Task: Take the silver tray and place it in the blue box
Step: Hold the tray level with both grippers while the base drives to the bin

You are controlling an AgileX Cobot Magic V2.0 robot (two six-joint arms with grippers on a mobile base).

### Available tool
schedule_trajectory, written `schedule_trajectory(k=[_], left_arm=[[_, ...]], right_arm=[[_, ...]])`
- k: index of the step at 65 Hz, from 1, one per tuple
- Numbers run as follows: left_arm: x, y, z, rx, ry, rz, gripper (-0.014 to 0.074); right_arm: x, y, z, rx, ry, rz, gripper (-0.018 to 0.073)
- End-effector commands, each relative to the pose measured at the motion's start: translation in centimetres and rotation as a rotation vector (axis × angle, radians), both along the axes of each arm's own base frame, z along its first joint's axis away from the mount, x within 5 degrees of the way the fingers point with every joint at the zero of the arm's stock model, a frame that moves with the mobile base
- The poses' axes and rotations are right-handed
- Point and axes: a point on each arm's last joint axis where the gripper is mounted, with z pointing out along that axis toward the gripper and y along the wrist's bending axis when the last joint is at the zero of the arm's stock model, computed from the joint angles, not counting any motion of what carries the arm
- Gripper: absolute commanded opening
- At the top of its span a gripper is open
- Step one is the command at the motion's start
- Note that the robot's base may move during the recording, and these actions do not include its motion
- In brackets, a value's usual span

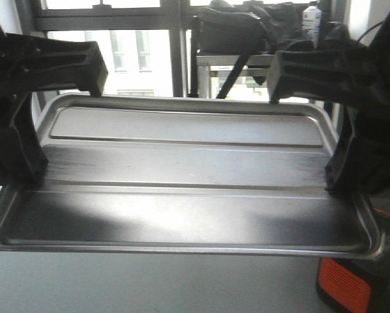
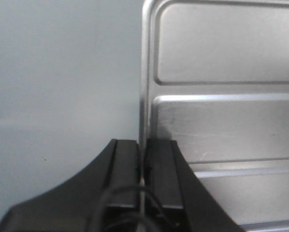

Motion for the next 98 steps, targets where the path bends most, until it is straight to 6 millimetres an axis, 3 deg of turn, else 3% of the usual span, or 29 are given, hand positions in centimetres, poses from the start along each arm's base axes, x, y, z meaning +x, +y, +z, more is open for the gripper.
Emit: schedule_trajectory(k=[1, 98], left_arm=[[0.04, -0.15, 1.41, -0.052, -0.051, -0.013, -0.0009], [0.04, -0.15, 1.41, -0.052, -0.051, -0.013, -0.0009]], right_arm=[[0.33, 0.20, 1.46, 0.036, -0.076, 0.028, 0.0057], [0.28, 0.01, 1.37, 0.017, -0.066, 0.018, 0.0057]])
